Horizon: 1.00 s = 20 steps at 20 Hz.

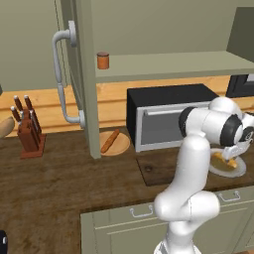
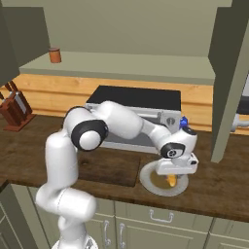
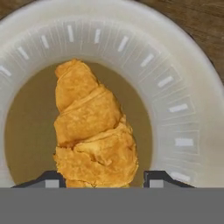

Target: From the different types of pastries on the counter, select a croissant and place it on the cutting board. Then retrieve a jar of jam from the cabinet and place it alongside the croissant on the cutting board.

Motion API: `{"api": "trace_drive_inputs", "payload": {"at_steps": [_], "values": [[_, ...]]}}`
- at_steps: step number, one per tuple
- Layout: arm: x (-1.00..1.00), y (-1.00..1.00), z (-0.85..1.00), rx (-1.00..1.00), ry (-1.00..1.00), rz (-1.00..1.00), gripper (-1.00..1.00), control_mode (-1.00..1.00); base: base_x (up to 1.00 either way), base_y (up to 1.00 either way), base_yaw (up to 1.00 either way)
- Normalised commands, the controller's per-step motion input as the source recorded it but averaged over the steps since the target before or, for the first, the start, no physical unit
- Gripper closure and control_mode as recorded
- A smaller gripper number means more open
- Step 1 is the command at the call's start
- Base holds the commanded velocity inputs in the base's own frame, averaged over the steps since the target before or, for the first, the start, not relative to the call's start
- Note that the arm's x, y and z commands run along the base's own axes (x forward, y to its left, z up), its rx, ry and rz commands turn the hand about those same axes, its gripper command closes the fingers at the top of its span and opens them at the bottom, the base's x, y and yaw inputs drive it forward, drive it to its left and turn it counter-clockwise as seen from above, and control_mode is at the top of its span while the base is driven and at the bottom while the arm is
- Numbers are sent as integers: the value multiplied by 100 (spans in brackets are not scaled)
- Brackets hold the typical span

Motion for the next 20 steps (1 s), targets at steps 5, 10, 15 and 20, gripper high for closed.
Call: {"api": "trace_drive_inputs", "payload": {"at_steps": [5, 10, 15, 20], "values": [[-1, 5, 1, 0, -2, 0, 100, -100, 0, 0, 0], [-18, 42, 13, 0, -4, 3, 100, -100, 0, 0, 0], [-31, 63, 22, -2, -7, 3, 100, -100, 0, 0, 0], [-20, 76, 33, -7, -4, 2, 100, -100, 0, 0, 0]]}}
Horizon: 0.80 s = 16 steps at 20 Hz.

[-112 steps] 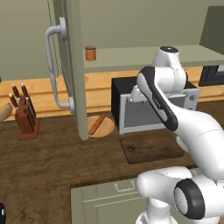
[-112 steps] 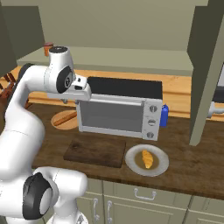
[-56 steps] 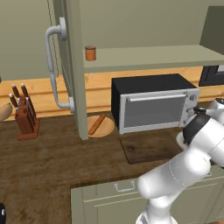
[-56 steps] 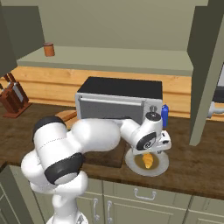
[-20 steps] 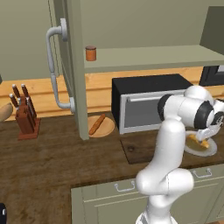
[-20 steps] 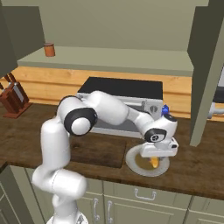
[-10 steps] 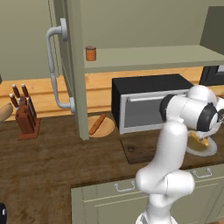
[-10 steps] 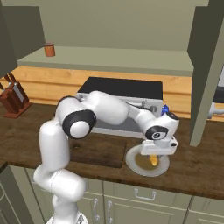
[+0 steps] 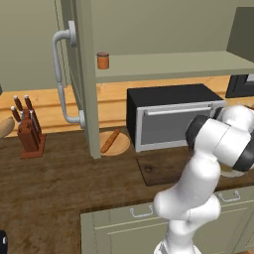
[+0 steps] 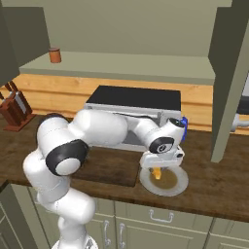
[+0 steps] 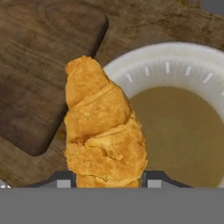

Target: From the different types of pastries on the counter, select a croissant and place it on the cutting board. Then retrieve a jar of jam from the cabinet and place it alongside the croissant on the cutting board.

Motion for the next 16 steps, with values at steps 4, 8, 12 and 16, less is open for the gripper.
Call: {"api": "trace_drive_inputs", "payload": {"at_steps": [4, 8, 12, 16], "values": [[-29, 90, 28, -10, -6, 5, 100, -100, 0, 0, 0], [-31, 99, 17, -12, -9, 5, 100, -100, 0, 0, 0], [-22, 100, 3, -10, -7, 6, 100, -100, 0, 0, 0], [0, 67, 3, -12, -8, 0, 100, -100, 0, 0, 0]]}}
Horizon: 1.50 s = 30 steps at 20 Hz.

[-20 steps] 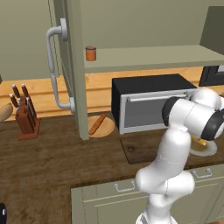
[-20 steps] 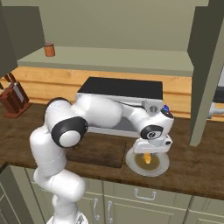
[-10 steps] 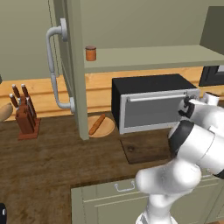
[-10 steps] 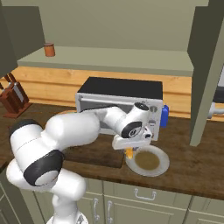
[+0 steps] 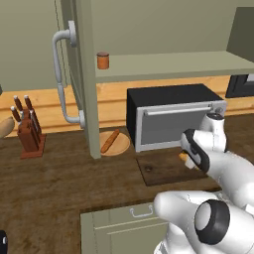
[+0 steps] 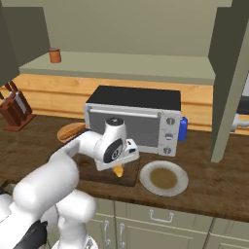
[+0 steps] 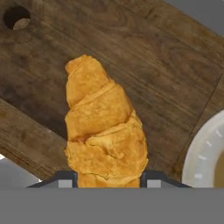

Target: From the different types of pastries on the counter, select a croissant and place it on the cutting board. Then retrieve a jar of jam from the cabinet and place it alongside the croissant on the cutting board.

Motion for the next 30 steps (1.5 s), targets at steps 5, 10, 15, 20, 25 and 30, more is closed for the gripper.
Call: {"api": "trace_drive_inputs", "payload": {"at_steps": [5, 10, 15, 20, 25, 30], "values": [[24, 25, 4, -8, -3, 0, 100, -100, 0, 0, 0], [47, 0, 0, 0, 0, 0, 100, -100, 0, 0, 0], [52, 0, 1, 0, 3, 0, 100, -100, 0, 0, 0], [14, 2, 0, 0, 2, 0, -100, -100, 0, 0, 0], [4, 0, 0, 0, 2, 0, -100, -100, 0, 0, 0], [-1, 17, 30, 0, -3, 0, -100, -100, 0, 0, 0]]}}
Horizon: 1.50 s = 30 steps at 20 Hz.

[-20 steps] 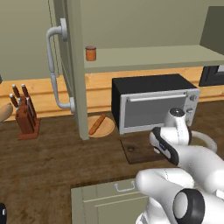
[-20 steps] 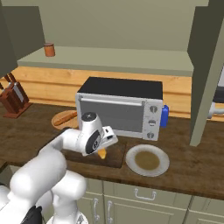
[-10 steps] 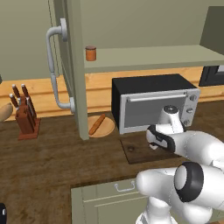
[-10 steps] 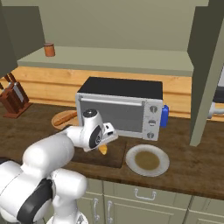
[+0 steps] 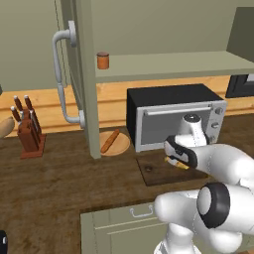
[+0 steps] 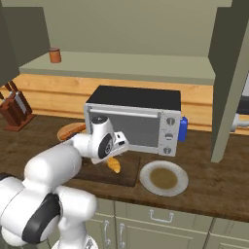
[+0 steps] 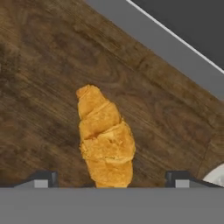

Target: From the different types of pastries on the counter, select a croissant and place it on the cutting board. Then retrieve a jar of jam from the cabinet and place it alongside the croissant on the cutting board.

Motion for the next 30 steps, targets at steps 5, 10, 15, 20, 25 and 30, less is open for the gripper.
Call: {"api": "trace_drive_inputs", "payload": {"at_steps": [5, 10, 15, 20, 25, 30], "values": [[-20, 46, 95, 0, -16, 0, -100, -100, 0, 0, 0], [-12, 75, 94, 0, -21, -4, -100, -100, 0, 0, 0], [-4, 74, 71, 7, -6, -9, -100, -100, 0, 0, 0], [1, 66, 68, 15, -3, 0, -100, -100, 0, 0, 0], [24, 51, 63, 24, -3, 3, -100, -100, 0, 0, 0], [23, 58, 56, 19, -7, 2, -100, -100, 0, 0, 0]]}}
